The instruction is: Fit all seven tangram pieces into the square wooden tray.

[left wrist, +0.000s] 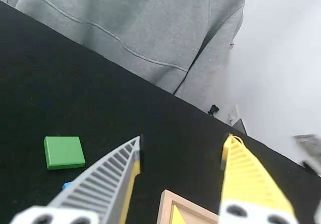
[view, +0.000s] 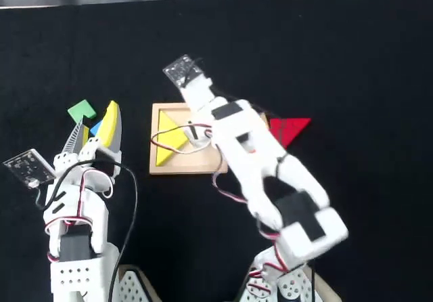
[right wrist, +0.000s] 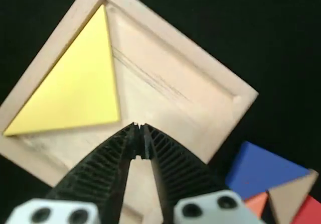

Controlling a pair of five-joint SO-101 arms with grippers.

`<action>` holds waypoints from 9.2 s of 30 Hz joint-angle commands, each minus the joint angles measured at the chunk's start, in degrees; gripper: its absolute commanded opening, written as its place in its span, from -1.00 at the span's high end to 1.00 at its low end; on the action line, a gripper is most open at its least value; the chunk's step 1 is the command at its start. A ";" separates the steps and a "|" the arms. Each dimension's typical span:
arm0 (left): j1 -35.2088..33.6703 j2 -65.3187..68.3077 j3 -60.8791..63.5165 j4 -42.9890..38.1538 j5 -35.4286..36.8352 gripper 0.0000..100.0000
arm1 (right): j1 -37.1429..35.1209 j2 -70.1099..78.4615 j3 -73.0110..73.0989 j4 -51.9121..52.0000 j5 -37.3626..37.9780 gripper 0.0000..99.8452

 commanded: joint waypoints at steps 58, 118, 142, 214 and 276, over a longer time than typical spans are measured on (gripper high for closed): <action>9.89 -0.53 1.45 -1.32 -7.91 0.47 | 32.53 -18.07 -2.51 19.96 -1.32 0.93; 12.53 -0.53 1.45 0.70 -15.47 0.47 | 51.96 -13.85 0.40 37.01 38.15 0.98; 7.87 -0.88 1.45 0.18 -14.95 0.47 | 34.73 -25.71 10.15 31.21 75.60 0.47; 0.92 -0.44 1.45 -3.69 -9.85 0.47 | 34.81 8.04 -4.26 22.77 75.78 0.57; 0.84 -0.35 1.45 -0.97 -10.02 0.47 | -8.35 15.52 -31.78 31.30 39.56 0.57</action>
